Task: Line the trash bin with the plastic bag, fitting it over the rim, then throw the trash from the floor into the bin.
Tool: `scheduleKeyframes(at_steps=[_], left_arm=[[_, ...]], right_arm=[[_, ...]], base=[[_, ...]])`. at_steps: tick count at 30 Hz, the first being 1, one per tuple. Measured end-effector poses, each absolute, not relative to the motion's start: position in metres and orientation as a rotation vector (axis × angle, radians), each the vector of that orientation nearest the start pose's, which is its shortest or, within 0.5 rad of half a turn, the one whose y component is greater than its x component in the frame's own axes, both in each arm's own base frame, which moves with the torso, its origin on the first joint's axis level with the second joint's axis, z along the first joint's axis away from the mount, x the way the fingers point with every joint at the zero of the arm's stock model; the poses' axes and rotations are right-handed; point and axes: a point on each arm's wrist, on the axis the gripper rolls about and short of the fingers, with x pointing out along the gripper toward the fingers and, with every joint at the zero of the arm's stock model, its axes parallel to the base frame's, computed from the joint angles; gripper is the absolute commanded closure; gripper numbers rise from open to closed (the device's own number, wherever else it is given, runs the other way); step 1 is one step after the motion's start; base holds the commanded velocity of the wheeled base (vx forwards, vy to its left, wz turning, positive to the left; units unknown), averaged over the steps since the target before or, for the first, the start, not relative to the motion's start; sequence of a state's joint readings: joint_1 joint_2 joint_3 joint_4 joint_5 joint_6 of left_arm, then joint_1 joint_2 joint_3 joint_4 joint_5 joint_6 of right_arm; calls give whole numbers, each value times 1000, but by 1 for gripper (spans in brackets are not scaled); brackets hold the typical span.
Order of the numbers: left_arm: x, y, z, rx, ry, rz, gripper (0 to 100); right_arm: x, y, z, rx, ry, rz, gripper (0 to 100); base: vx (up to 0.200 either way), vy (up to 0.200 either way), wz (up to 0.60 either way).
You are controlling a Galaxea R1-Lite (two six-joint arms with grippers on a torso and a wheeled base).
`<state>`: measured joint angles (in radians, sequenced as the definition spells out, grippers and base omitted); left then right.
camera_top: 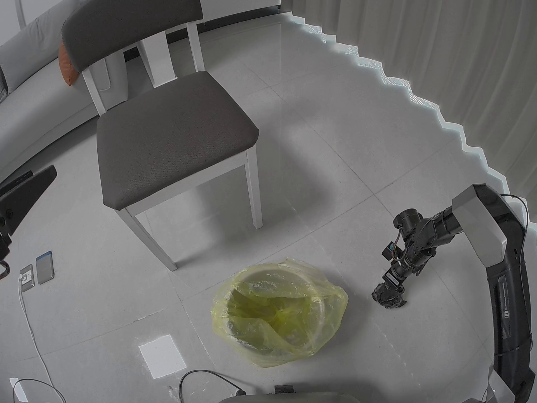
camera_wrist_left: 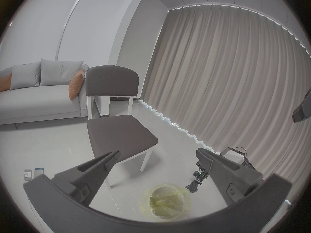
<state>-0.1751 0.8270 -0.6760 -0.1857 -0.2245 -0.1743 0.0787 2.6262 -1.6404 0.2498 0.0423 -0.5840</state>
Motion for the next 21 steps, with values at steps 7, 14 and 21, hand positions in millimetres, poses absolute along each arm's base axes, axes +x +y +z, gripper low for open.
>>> scheduleKeyframes(at_steps=[7, 14, 21], left_arm=[[79, -21, 272, -135, 3, -427, 0], [77, -22, 271, -103, -11, -436, 0], [73, -21, 273, -143, -40, -443, 0]], right_arm=[[454, 35, -52, -525, 1162, 456, 100], [455, 34, -51, -521, 1155, 450, 100], [458, 35, -48, -520, 1142, 447, 0]], base=[[-114, 0, 0], [-57, 0, 0], [0, 0, 0]])
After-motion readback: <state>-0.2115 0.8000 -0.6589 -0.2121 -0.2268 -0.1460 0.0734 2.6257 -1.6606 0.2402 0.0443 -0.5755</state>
